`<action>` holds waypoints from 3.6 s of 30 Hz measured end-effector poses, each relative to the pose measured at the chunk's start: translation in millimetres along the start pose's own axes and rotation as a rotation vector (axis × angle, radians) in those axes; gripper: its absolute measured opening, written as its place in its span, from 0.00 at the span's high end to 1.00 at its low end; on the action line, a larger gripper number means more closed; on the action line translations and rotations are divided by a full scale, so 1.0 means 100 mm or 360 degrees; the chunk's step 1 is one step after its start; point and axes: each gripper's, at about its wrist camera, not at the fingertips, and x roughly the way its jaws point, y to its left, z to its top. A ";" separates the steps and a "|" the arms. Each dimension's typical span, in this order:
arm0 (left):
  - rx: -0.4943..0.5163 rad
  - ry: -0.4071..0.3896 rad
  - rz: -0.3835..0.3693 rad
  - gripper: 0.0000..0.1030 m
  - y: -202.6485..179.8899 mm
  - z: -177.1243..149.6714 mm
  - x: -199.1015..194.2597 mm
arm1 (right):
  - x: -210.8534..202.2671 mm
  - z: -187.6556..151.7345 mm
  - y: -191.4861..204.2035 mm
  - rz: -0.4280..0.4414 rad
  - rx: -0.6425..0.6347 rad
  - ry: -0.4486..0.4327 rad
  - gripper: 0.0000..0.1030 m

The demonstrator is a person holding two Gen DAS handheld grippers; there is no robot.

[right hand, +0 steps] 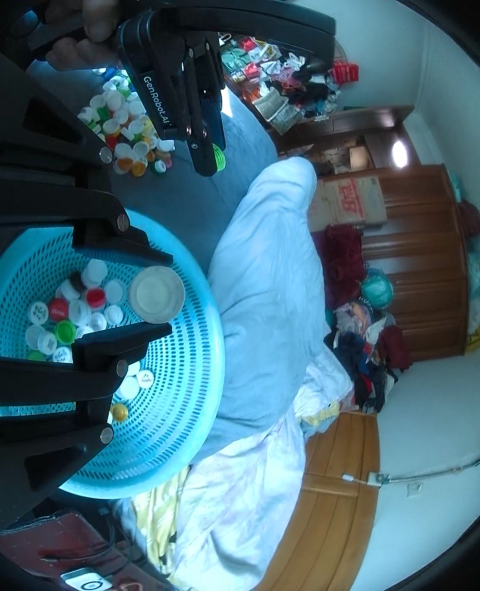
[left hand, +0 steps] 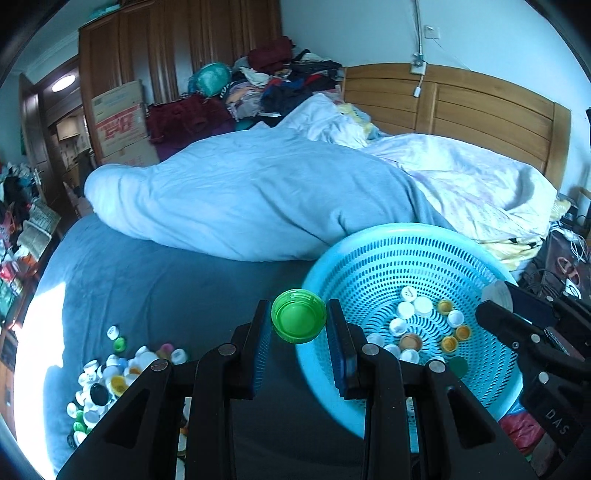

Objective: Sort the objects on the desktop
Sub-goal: 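Carry the green cap and white cap over the blue basket, then open both grippers to drop the green and white caps into the basket, then move both grippers back from the basket to the cap pile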

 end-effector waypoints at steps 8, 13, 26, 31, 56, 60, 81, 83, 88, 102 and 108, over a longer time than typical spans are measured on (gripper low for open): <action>0.0044 0.0060 -0.0059 0.76 -0.23 0.06 0.11 | 0.08 -0.06 -0.19 -0.0047 0.0072 0.0088 0.68; 0.0052 0.0143 -0.0101 0.76 -0.32 0.09 0.25 | 0.20 -0.10 -0.26 -0.0055 0.0099 0.0167 0.68; 0.0108 0.0432 -0.0220 0.76 -0.56 0.06 0.65 | 0.51 -0.23 -0.39 -0.0007 0.0189 0.0355 0.68; 0.0112 0.0501 -0.0251 0.76 -0.58 0.02 0.78 | 0.58 -0.27 -0.44 -0.0009 0.0211 0.0388 0.68; 0.0108 0.0536 -0.0272 0.76 -0.65 -0.06 0.91 | 0.66 -0.38 -0.51 -0.0019 0.0261 0.0399 0.60; 0.0117 0.0531 -0.0271 0.67 -0.67 -0.07 0.91 | 0.66 -0.37 -0.53 -0.0021 0.0268 0.0390 0.58; -0.0136 0.0260 0.0283 0.47 1.25 -0.59 0.77 | 0.43 -0.23 0.09 0.0089 0.0076 0.0243 0.24; -0.0250 0.0371 0.0324 0.47 1.66 -0.81 0.92 | 0.45 -0.24 0.17 0.0102 0.0049 0.0250 0.24; -0.0364 0.0512 0.0351 0.47 2.28 -1.31 1.16 | 0.51 -0.27 0.36 0.0132 -0.0004 0.0302 0.24; -0.0452 0.0475 0.0470 0.30 3.07 -2.10 0.71 | 0.64 -0.25 1.01 0.0192 -0.0177 0.0380 0.23; -0.0606 0.0447 0.0503 0.30 3.52 -2.45 0.38 | 0.73 -0.29 1.41 0.0257 -0.0280 0.0405 0.19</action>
